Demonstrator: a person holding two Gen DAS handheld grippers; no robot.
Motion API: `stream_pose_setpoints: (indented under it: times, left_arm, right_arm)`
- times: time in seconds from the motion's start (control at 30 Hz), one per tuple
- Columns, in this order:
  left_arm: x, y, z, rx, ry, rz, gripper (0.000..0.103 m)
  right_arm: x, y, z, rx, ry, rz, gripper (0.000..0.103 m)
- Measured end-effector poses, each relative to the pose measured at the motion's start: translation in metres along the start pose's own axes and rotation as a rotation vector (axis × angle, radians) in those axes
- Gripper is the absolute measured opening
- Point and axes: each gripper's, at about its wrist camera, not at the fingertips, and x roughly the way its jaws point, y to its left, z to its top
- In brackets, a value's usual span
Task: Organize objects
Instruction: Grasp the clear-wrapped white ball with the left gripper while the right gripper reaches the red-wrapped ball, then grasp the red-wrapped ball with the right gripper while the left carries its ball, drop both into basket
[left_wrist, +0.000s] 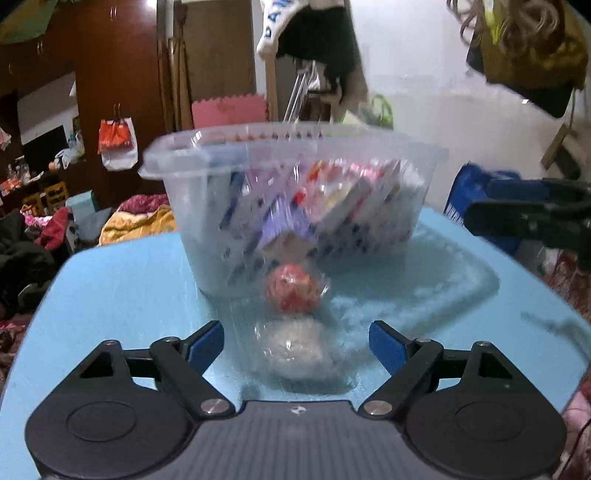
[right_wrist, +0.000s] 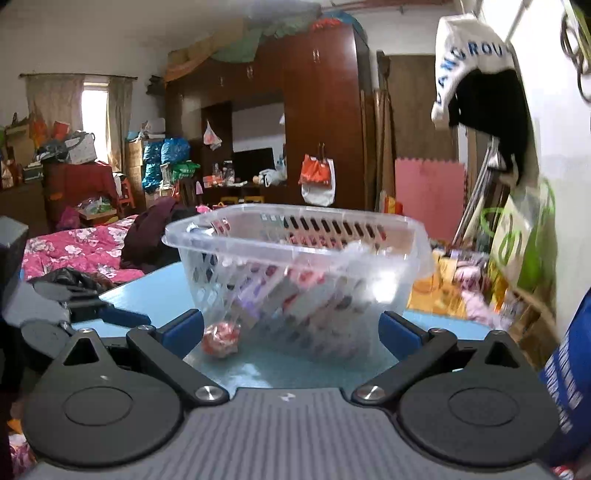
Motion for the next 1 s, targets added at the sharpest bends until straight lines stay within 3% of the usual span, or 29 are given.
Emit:
stream_pose_setpoints:
  times: [0.07,0.13,0.47,0.83,1.0]
  left_arm:
    - [0.006,-0.001,-0.003,-0.024,0.015,-0.016,0.076]
    - [0.013,0.001,-0.005,-0.045,0.035,-0.034,0.058]
    - [-0.015,0.027,-0.019,-0.086,-0.058,-0.005,0.056]
    - [-0.039,0.074,-0.022,-0.178,-0.124,0.048,0.057]
    - [-0.039,0.081,-0.022,-0.205,-0.133,0.047,0.057]
  right_arm:
    - [0.008,-0.003,0.000,0.035,0.018,0.012,0.103]
    - [0.015,-0.003,-0.004,0.060,0.036,0.014,0.103]
    - [0.048,0.025,-0.027,0.053,0.127,0.050,0.103]
    - [0.084,0.071,-0.025,-0.030,0.199,0.005,0.101]
    - [0.091,0.071,-0.027,-0.021,0.247,0.012,0.080]
